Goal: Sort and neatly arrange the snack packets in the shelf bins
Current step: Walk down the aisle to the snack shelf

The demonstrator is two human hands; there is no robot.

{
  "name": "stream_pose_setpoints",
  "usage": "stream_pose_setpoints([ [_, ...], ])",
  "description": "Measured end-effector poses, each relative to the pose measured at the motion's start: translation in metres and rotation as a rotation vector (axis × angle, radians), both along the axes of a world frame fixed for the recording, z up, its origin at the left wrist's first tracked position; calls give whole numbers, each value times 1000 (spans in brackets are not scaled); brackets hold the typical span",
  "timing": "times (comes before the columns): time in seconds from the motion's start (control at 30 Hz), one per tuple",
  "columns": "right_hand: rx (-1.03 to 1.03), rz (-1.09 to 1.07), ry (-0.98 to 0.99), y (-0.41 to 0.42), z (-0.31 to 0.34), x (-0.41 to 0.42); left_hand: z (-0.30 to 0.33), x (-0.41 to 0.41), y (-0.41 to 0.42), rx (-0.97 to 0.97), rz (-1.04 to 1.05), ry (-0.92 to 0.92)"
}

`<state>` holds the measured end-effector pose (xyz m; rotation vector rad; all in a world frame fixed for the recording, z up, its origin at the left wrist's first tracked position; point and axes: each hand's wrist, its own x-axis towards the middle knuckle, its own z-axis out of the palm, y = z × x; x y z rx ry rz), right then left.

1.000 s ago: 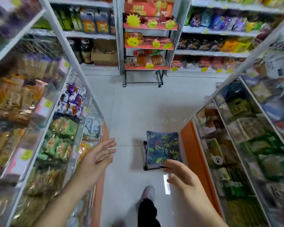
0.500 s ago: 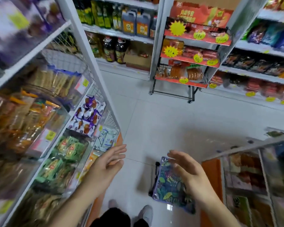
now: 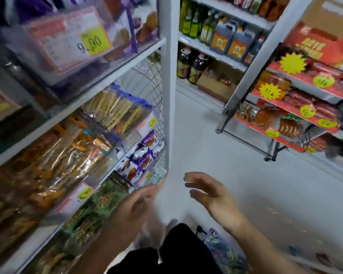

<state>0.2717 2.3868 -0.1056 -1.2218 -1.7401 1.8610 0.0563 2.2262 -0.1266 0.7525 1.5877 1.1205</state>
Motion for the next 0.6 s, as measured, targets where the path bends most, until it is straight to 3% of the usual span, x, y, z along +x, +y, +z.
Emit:
stream_pose_setpoints([
  [0.13,4,239,-19,46,-31,-31,-29,7,-2,-42,257,-94],
  [0.37,-61,684,-169,96,-150,-69,-112,55,-19,-172,582,104],
  [0.6,110,1034,-253,84,-257,-92,-214,100,-45,-333,709,261],
])
